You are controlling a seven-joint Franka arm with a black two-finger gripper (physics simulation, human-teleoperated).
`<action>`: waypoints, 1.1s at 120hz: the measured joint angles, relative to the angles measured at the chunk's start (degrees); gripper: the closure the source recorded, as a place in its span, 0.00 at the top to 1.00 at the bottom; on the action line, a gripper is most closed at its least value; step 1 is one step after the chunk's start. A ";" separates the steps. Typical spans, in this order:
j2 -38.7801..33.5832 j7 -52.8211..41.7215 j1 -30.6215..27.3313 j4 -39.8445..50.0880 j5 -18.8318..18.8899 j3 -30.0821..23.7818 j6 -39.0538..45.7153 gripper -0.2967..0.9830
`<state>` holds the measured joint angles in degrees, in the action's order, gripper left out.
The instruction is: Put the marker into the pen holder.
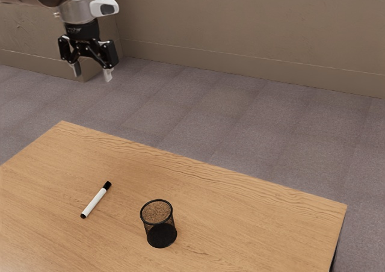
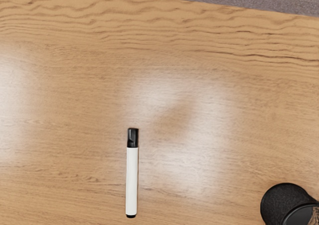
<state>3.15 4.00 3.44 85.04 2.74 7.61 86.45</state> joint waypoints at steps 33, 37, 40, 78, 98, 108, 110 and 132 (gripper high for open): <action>1.67 0.02 0.33 -2.13 -0.10 -1.29 0.36 0.77; 4.10 0.01 0.37 -2.14 -0.10 -1.17 1.07 0.77; 6.05 0.01 0.30 -2.14 -0.12 -1.11 1.60 0.77; 19.36 -0.02 0.08 -2.05 -1.41 -0.56 8.77 0.77; 25.08 -0.02 -0.08 -0.61 -2.67 -0.44 13.76 0.77; 23.94 0.72 -0.07 3.64 -3.66 0.51 17.43 0.77; 23.07 0.96 -0.08 5.03 -3.79 0.79 18.06 0.77; 13.66 1.59 0.03 22.23 -3.63 3.21 26.47 0.77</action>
<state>16.81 5.59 3.46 107.27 -0.89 10.82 112.91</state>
